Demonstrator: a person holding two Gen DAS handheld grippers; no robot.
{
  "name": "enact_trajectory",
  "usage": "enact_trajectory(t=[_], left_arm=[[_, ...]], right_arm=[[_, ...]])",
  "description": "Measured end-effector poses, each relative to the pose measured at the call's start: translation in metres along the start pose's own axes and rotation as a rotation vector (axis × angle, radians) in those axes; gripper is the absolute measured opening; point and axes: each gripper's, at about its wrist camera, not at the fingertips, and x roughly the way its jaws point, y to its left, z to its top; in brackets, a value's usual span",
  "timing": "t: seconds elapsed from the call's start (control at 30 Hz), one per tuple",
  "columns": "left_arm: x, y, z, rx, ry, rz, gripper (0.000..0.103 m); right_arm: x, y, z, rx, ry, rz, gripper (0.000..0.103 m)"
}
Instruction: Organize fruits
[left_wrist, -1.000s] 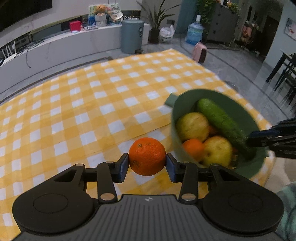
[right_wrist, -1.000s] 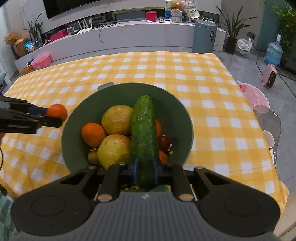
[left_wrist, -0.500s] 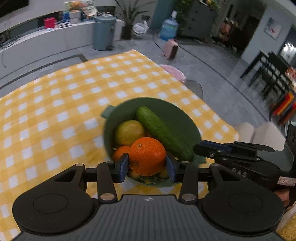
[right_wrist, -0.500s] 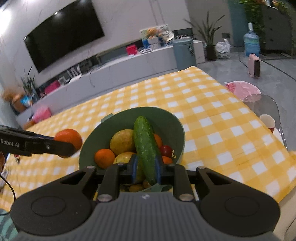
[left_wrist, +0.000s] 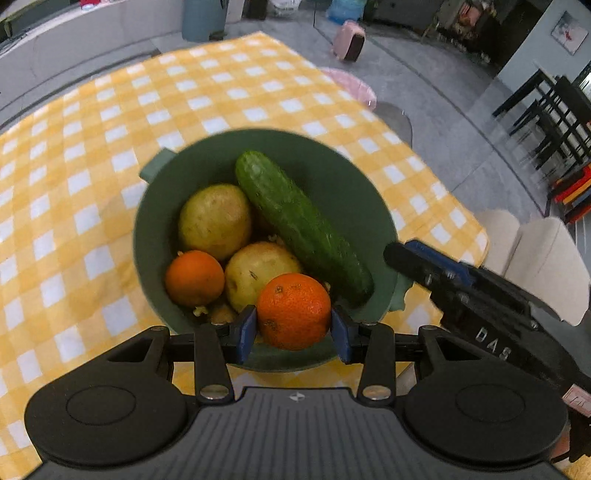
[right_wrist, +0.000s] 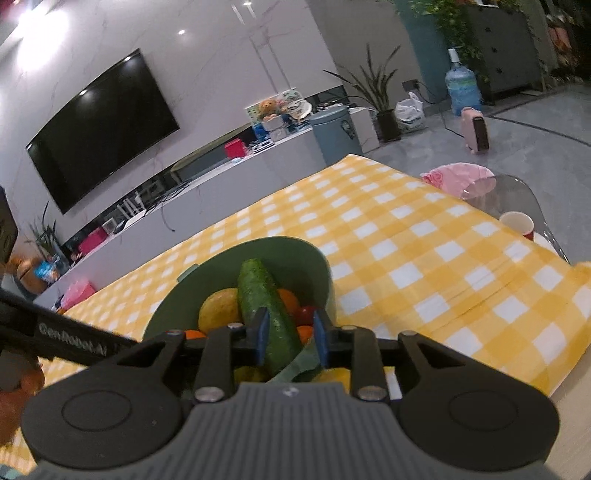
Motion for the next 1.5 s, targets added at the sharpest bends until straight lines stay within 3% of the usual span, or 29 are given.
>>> enact_trajectory(t=[0.37,0.67,0.97,1.13,1.33,1.5], left_arm=[[0.016,-0.006,0.000,-0.001,0.083,0.055,0.050],[0.011,-0.014,-0.002,0.061,0.053,0.102,0.059],[-0.064,-0.023,-0.022,0.125,-0.201,0.154,0.063],[-0.112,-0.026,-0.045,0.140,-0.378,0.230,0.069],[-0.156,-0.026,-0.078,0.107,-0.524,0.259,0.078],[-0.181,-0.026,-0.116,0.067,-0.707,0.389,0.089]], right_arm=[[0.004,-0.013,-0.001,0.069,0.008,0.023,0.027],[0.002,-0.013,-0.001,0.062,0.004,0.030,0.030],[-0.012,-0.002,0.005,0.009,-0.002,0.041,0.055],[-0.034,0.015,0.018,-0.049,0.001,0.038,0.059],[-0.080,0.047,0.031,-0.155,-0.029,0.038,0.067],[-0.119,0.079,0.022,-0.272,-0.074,0.005,0.069]])
